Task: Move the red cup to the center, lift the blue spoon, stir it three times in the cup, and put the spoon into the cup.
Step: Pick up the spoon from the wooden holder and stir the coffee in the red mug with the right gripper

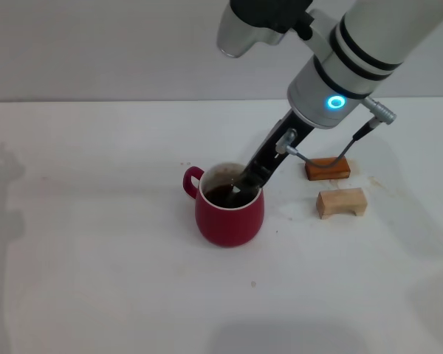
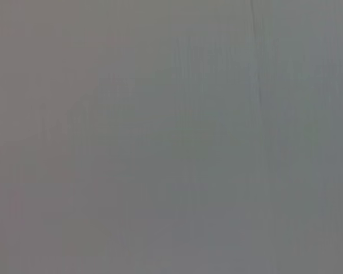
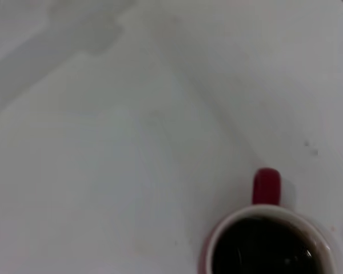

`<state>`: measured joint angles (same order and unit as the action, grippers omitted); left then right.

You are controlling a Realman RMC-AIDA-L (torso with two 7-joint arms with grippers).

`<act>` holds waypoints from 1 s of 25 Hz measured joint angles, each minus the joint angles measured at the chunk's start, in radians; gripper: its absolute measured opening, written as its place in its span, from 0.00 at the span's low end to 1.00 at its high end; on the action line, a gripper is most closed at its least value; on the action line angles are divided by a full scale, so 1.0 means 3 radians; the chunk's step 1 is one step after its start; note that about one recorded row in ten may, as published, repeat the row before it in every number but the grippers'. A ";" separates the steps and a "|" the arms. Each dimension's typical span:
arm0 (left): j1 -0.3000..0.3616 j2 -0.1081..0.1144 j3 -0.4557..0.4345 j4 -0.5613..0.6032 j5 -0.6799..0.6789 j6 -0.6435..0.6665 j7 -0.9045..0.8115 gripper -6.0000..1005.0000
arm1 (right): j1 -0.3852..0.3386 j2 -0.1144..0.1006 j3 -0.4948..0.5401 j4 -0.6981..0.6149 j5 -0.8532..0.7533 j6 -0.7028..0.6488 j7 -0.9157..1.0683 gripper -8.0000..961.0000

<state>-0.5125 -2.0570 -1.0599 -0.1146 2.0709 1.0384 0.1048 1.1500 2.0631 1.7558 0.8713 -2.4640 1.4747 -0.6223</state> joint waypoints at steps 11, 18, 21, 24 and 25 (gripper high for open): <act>-0.0004 0.0000 0.0000 -0.0002 0.0000 0.0000 -0.0004 0.16 | 0.0061 0.0020 -0.0086 -0.0047 -0.0106 -0.0369 0.0027 0.15; -0.0005 0.0000 0.0000 -0.0007 0.0000 0.0000 -0.0013 0.16 | 0.0080 0.0007 -0.0061 -0.0067 -0.0300 -0.0268 0.0070 0.15; -0.0005 0.0000 0.0000 -0.0007 0.0000 0.0000 -0.0010 0.16 | 0.0081 0.0006 -0.0059 -0.0053 -0.0301 -0.0140 0.0066 0.15; -0.0005 0.0000 0.0000 -0.0007 0.0000 0.0000 -0.0007 0.16 | 0.0078 0.0005 -0.0060 -0.0051 -0.0252 -0.0058 0.0042 0.15; -0.0005 0.0000 0.0000 -0.0007 0.0000 0.0000 -0.0005 0.16 | 0.0078 0.0005 -0.0060 -0.0051 -0.0252 -0.0058 0.0042 0.15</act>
<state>-0.5139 -2.0570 -1.0600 -0.1166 2.0708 1.0383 0.1033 1.1735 2.0647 1.7379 0.8561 -2.5397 1.4572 -0.6096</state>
